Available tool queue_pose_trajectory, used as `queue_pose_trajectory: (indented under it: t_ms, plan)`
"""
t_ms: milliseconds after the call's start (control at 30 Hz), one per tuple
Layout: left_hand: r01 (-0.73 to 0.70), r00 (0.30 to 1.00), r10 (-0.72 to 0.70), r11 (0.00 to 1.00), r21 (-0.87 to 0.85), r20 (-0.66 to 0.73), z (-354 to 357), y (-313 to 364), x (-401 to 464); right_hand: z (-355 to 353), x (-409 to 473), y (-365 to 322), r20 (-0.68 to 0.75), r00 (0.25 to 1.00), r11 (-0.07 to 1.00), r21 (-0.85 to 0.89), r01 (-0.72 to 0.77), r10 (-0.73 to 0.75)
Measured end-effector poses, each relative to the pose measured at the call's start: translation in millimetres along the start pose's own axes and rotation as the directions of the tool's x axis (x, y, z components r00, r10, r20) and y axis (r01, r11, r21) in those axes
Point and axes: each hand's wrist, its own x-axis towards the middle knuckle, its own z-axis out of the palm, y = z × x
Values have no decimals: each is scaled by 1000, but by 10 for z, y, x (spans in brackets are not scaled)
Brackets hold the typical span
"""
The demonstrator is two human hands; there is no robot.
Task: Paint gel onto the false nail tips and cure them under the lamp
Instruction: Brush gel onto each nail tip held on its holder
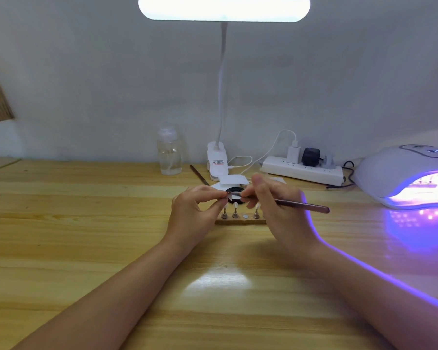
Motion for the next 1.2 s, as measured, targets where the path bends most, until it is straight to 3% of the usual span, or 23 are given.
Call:
queue_pose_trajectory:
  t_ms: [100, 233, 400, 533, 667, 800, 933, 1100, 1200]
  plan:
    - [-1, 1000, 1, 1000, -4, -8, 1, 16, 2, -1, -8, -9, -27, 999, 994, 102, -44, 47]
    - [7, 1000, -7, 1000, -16, -8, 3, 14, 1, -5, 1, -4, -11, 999, 999, -27, 45, -46]
    - [18, 1000, -18, 1000, -17, -2, 14, -7, 9, -13, -9, 17, -52, 998, 996, 86, -21, 25]
    - [30, 1000, -30, 999, -27, 1, 20, -6, 15, -5, 1, 20, -31, 998, 999, -9, 47, -47]
    - [37, 999, -37, 999, -34, -6, 17, 9, 11, -12, -13, 26, -54, 998, 997, 74, -15, 19]
    - [27, 1000, -28, 999, -32, -4, 16, 22, 12, -12, 3, 11, -30, 996, 996, -30, 82, -83]
    - [25, 1000, -25, 999, -30, -1, 8, 24, 10, -16, -6, 29, -48, 998, 996, 84, -30, 34]
    - [20, 1000, -20, 999, -40, -5, 10, 21, 10, -10, 2, 4, -28, 996, 996, -37, 86, -87]
    - [23, 1000, -23, 999, -32, -4, 16, 13, 8, -16, -13, 33, -38, 999, 998, 55, 6, -4]
